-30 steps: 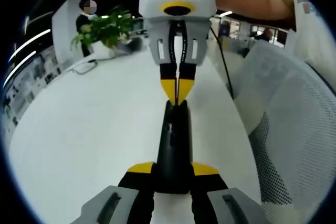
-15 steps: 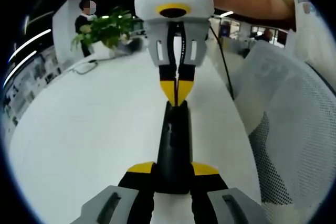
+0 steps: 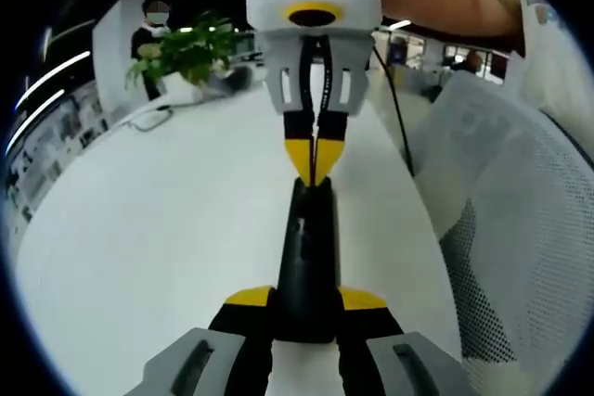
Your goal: Press the specified remote control buttons in sequence, fully releasing each button before pressing the next.
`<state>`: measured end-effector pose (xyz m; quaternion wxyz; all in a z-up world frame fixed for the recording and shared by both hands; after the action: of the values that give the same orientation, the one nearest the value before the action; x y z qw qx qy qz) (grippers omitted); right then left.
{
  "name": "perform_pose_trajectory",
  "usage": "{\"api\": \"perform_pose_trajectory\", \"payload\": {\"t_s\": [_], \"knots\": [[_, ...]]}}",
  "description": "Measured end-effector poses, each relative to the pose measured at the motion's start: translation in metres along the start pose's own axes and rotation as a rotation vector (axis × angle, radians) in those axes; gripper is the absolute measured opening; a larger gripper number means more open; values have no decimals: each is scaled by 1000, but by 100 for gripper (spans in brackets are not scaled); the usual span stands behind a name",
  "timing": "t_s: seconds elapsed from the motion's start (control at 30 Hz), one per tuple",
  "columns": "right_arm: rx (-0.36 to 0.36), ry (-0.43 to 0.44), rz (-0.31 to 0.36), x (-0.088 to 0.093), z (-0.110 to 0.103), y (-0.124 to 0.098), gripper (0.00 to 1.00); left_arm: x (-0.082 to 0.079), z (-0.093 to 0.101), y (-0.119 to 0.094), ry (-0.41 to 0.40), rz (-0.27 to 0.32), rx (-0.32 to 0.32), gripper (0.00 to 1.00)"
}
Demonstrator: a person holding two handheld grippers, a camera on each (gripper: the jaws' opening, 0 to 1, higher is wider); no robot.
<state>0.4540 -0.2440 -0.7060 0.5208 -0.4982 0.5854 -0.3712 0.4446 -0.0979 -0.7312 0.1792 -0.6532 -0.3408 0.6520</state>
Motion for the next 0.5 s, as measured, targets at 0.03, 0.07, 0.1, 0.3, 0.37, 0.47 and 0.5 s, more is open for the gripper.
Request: {"api": "perform_pose_trajectory", "payload": {"t_s": [0.03,0.07,0.1,0.3,0.37,0.47,0.5], "knots": [[0,0,0,0,0,0,0,0,0,0,0,0,-1,24],[0,0,-1,0,0,0,0,0,0,0,-1,0,-1,24],[0,-1,-1,0,0,-1,0,0,0,0,-2,1,-1,24],[8,2,8,0,2,-7,0,0,0,0,-1,2,0,24],[12,0,5,1,2,-10,0,0,0,0,-2,2,0,24],[19,0,11,0,2,-14,0,0,1,-1,-2,3,-2,24],[22,0,12,0,3,-15,0,0,1,-1,-2,3,-2,24]]}}
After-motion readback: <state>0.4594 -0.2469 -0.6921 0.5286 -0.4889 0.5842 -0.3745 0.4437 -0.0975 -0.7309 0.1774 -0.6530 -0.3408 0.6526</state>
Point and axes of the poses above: the point that each gripper's makers call its tool centre point, and the gripper's own axes: y roughly forward along the fingers, z roughly to its right, x roughly out of its underside, the point moved 7 cm from there along -y, roughly backward along the fingers, and after that the axes turned 8 degrees about -x, right-handed, at the moved point
